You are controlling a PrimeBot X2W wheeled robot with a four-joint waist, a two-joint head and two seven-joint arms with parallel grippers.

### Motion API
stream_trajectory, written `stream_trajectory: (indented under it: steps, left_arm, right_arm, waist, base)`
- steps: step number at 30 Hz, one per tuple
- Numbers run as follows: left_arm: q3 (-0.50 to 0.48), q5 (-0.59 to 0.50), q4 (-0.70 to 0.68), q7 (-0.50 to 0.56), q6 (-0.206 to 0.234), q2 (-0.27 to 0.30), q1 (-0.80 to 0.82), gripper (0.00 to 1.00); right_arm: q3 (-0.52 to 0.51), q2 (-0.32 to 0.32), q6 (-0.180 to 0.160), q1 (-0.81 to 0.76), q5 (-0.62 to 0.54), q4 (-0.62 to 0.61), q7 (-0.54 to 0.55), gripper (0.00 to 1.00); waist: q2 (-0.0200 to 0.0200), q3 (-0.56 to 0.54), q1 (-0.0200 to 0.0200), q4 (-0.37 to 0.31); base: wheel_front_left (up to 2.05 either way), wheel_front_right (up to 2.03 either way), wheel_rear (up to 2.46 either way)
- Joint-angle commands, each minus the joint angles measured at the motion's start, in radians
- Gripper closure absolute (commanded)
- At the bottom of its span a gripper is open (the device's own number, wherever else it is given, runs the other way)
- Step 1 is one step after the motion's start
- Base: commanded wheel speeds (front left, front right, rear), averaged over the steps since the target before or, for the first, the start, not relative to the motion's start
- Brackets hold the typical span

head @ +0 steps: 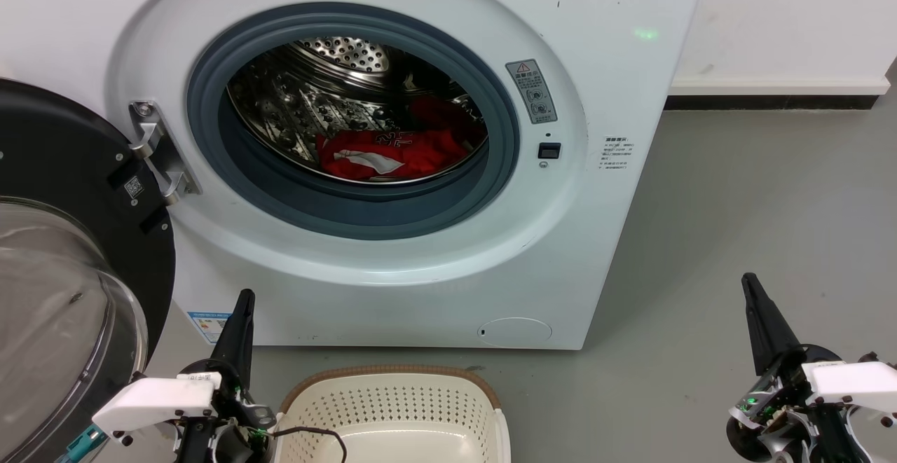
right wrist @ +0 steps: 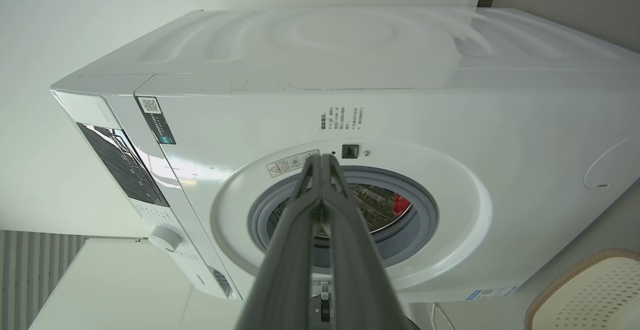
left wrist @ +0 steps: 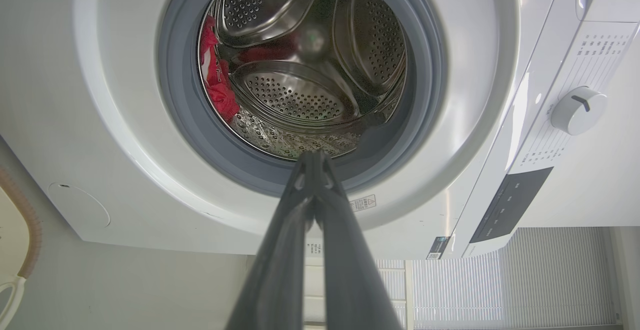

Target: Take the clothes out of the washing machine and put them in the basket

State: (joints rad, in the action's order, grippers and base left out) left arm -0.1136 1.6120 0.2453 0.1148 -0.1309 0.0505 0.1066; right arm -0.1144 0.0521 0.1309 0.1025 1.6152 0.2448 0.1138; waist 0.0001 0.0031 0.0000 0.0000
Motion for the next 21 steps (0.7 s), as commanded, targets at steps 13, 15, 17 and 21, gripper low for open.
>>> stream_trajectory:
  steps: [13, 15, 17, 21]
  left_arm:
    - [-0.002, 0.002, 0.0, 0.002, -0.002, -0.001, 0.005, 1.0]
    - [0.0, 0.0, 0.0, 0.0, 0.0, 0.0, 0.0, 0.0]
    - [0.003, -0.002, 0.007, -0.003, 0.0, 0.0, -0.003, 0.0]
    - [0.031, -0.014, 0.004, -0.03, 0.0, 0.0, 0.004, 0.0]
  right_arm:
    - [0.001, -0.003, 0.0, 0.013, -0.005, 0.001, 0.001, 1.0]
    - [0.0, 0.0, 0.0, 0.0, 0.0, 0.0, 0.0, 0.0]
    - [0.001, 0.0, 0.0, -0.004, -0.001, 0.004, -0.003, 0.0]
    - [0.012, 0.0, 0.0, -0.01, -0.011, -0.01, -0.03, 0.0]
  waist:
    - [-0.0001, 0.0, 0.0, 0.0]
    - [-0.0001, 0.0, 0.0, 0.0]
    - [-0.0001, 0.0, 0.0, 0.0]
    - [-0.0001, 0.001, 0.0, -0.001]
  base:
    - [0.0, 0.0, 0.0]
    - [0.0, 0.0, 0.0]
    - [0.0, 0.0, 0.0]
    - [0.0, 0.0, 0.0]
